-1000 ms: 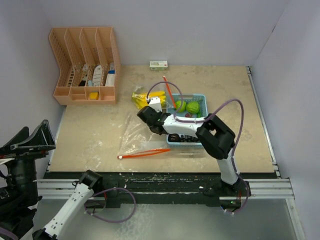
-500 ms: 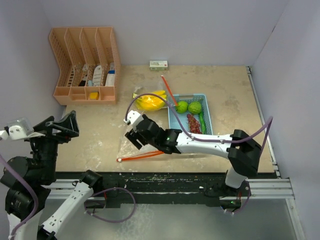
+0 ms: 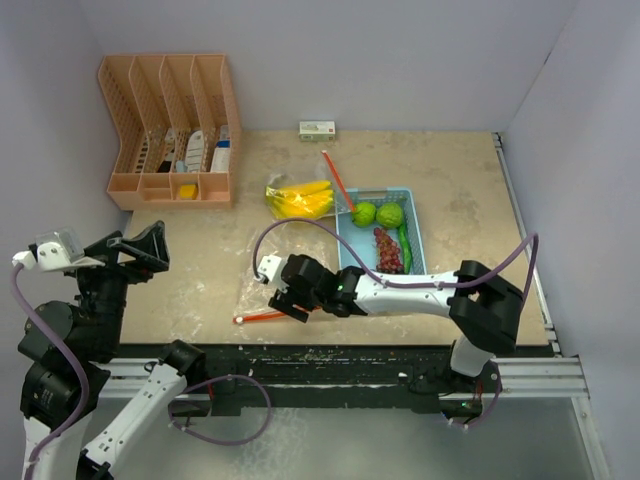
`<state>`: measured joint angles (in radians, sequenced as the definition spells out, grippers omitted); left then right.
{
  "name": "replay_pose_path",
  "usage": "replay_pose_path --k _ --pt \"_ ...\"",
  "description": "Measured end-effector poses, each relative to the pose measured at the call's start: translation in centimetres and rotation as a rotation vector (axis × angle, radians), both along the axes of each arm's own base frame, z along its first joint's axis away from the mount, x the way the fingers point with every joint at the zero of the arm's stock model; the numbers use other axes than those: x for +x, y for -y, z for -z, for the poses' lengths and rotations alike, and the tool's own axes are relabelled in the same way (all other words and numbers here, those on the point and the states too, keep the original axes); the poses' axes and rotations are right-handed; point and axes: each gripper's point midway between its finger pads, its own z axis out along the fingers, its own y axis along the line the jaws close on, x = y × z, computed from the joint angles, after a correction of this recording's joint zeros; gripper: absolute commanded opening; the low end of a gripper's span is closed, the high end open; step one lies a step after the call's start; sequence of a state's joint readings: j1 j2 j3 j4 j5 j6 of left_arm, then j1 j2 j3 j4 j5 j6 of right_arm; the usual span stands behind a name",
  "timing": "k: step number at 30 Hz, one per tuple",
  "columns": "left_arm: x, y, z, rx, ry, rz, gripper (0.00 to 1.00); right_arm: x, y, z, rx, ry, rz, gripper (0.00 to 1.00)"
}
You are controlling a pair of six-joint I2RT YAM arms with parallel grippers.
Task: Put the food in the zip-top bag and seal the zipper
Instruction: Pick up the zipper food storage bag at the center of the board.
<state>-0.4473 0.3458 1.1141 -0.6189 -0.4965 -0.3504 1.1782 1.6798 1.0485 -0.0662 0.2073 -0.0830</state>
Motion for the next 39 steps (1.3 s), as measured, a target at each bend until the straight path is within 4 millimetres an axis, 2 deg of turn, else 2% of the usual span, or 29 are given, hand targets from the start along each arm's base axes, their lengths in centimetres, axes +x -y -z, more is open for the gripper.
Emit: replay_pose_path --k 6,10,15,17,19,22,23,25,29,31,33,36,39 --pt "0.0 0.1 0.0 -0.006 0.001 0.004 0.91 -0.3 0.1 0.5 -0.019 -0.010 -0.024 0.80" --pt "0.3 0.2 0.5 -0.001 -0.010 0.004 0.91 -0.7 0.3 2.1 -0.054 -0.029 -0.033 0.80" --pt "0.4 0.3 0.7 0.001 -0.015 0.006 0.91 -0.3 1.3 3.0 -0.093 -0.008 0.000 0.73" --pt "0.4 0.4 0.8 0.003 -0.018 0.011 0.91 0.2 1.5 3.2 -0.105 0.014 0.030 0.62" --pt "0.5 0.5 0.9 0.004 -0.019 0.015 0.91 0.6 1.7 3.4 -0.113 0.029 0.054 0.44" --pt "0.5 0.6 0.9 0.004 -0.019 0.019 0.91 1.4 1.7 3.4 -0.106 0.056 0.099 0.35" --pt "0.5 0.6 0.9 0.005 -0.018 0.022 0.91 1.5 1.7 3.4 -0.101 0.062 0.110 0.26" --pt "0.5 0.7 0.9 0.005 -0.018 0.026 0.90 2.0 1.5 3.2 -0.089 0.077 0.135 0.00" --pt "0.4 1.0 0.8 0.007 -0.017 0.044 0.89 3.0 1.4 2.7 -0.067 0.096 0.222 0.00" --pt "0.4 1.4 0.8 0.009 -0.015 0.064 0.88 3.7 0.8 1.2 -0.021 0.092 0.288 0.00" --pt "0.3 1.8 0.6 0.009 -0.006 0.091 0.87 4.8 -0.1 -1.6 0.080 0.075 0.374 0.00" --pt "0.1 2.5 0.2 0.006 0.010 0.133 0.84 7.1 -0.5 -7.7 0.311 0.039 0.518 0.00" --pt "0.1 3.4 0.2 -0.007 0.010 0.175 0.80 9.8 1.2 -14.6 0.555 0.027 0.657 0.00"
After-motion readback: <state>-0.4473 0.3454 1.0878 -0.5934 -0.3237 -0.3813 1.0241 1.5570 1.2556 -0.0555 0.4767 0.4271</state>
